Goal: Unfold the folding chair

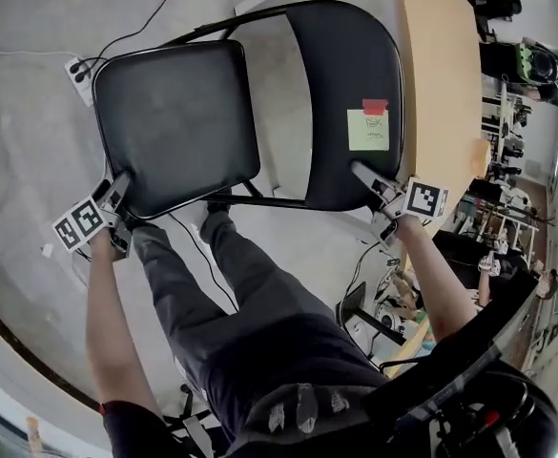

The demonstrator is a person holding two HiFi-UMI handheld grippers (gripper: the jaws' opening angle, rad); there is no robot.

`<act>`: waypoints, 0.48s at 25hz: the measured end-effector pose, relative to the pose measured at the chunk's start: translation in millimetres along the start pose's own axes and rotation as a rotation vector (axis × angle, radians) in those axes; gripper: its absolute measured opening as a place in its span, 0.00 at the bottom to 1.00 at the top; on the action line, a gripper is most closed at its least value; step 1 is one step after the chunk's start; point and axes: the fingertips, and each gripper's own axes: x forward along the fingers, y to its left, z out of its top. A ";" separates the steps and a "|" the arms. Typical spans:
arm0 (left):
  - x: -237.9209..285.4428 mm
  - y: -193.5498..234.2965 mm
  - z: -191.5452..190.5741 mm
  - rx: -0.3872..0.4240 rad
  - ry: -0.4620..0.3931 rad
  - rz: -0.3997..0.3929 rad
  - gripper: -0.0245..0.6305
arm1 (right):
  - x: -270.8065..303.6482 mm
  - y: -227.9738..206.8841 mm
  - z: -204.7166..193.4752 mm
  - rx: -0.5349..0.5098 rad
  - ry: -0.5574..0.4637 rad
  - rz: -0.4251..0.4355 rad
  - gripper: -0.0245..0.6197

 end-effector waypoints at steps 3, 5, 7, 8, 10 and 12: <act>-22.1 -9.0 3.7 0.012 0.009 0.042 0.60 | -1.4 -2.9 -3.2 -0.022 0.034 -0.038 0.38; -35.6 -19.3 9.6 0.032 0.018 0.066 0.61 | -6.6 -2.2 -5.7 -0.057 0.053 -0.058 0.46; -54.8 -34.7 24.7 0.069 0.020 0.085 0.61 | -9.3 1.7 -5.6 -0.082 0.042 -0.066 0.55; -67.6 -43.1 35.8 0.096 0.019 0.097 0.61 | -8.5 3.1 -5.0 -0.087 0.028 -0.070 0.58; -97.5 -58.5 57.2 0.152 0.017 0.126 0.61 | -7.4 2.3 -5.4 -0.092 0.004 -0.088 0.60; -123.2 -75.0 75.5 0.194 0.013 0.144 0.61 | -13.8 -1.7 -5.0 -0.094 -0.009 -0.109 0.63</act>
